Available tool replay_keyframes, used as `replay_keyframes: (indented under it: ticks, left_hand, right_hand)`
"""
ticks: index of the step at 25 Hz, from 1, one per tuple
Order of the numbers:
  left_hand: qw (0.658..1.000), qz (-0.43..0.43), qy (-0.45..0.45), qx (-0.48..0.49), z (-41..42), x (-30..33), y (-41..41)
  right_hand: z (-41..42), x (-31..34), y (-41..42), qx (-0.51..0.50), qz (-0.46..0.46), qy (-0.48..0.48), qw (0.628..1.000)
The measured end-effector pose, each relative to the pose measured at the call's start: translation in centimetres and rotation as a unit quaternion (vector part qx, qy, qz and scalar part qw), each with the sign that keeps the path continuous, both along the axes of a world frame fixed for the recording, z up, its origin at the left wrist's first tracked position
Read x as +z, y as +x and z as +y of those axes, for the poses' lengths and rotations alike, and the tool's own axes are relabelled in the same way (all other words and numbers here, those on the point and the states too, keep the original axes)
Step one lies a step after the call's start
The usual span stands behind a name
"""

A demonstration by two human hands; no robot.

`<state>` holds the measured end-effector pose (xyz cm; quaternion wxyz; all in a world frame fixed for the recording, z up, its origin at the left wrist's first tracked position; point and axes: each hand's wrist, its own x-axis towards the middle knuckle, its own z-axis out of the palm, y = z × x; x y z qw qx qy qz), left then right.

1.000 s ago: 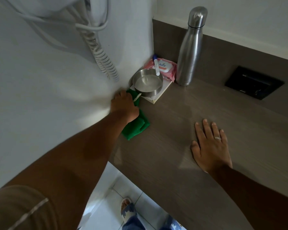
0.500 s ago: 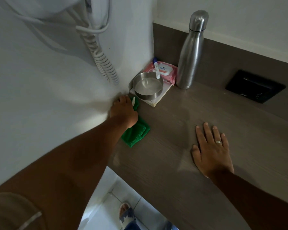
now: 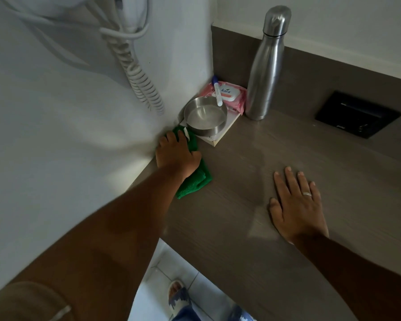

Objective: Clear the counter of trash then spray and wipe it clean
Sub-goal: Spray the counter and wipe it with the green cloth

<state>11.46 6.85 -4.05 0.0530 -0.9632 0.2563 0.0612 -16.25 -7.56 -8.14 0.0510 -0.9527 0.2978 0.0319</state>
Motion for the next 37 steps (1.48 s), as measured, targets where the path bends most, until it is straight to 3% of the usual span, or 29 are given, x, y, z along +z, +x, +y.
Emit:
replay_keyframes:
  ticks: [6,10,14,17,19,20,23,25,29,30,34,37]
  left_hand:
    - [0.975,0.084,-0.065,-0.196,9.9,-1.7,-11.8]
    - [0.952,0.064,-0.063,-0.293,4.7,-3.0,-11.2]
    - [0.972,0.070,-0.084,-0.208,-3.5,-2.6,-11.5]
    - [0.925,0.107,-0.094,-0.353,1.1,-3.5,-16.4]
    - [0.904,0.091,-0.117,-0.401,6.9,-3.4,-13.7]
    - [0.916,0.076,-0.117,-0.376,9.4,-3.2,-11.2]
    - [0.985,0.053,-0.077,-0.148,14.1,-1.9,-4.8]
    - [0.991,0.017,-0.036,-0.129,14.3,-1.8,-4.9]
    - [0.930,0.057,-0.020,-0.364,10.0,-2.5,-6.5]
    - [0.921,0.055,-0.028,-0.384,7.1,-2.6,-6.3]
    - [0.960,0.056,-0.038,-0.272,-5.2,-2.2,-8.9]
    - [0.950,0.110,-0.048,-0.289,-10.5,-1.4,-14.6]
  right_hand:
    - [0.0,0.2,0.2,-0.007,0.004,0.000,1.000]
    - [0.1,0.3,0.1,-0.004,-0.016,0.013,1.000]
    - [-0.2,0.8,-0.6,-0.052,-0.171,0.145,0.973]
    - [-0.5,1.1,-1.6,-0.078,-0.257,0.231,0.935]
    - [-0.6,1.1,-1.9,-0.060,-0.250,0.230,0.938]
    - [-0.6,1.0,-2.0,-0.049,-0.242,0.224,0.943]
    - [-0.8,0.8,-1.8,-0.029,-0.236,0.210,0.948]
    - [-0.7,1.2,-2.1,-0.036,-0.262,0.234,0.936]
    - [0.2,1.9,-6.6,-0.191,-0.327,0.291,0.878]
    - [0.3,2.1,-8.3,-0.240,-0.332,0.282,0.867]
    - [1.0,2.9,-13.9,-0.340,-0.339,0.238,0.844]
    - [2.2,5.1,-15.4,-0.369,-0.365,0.192,0.833]
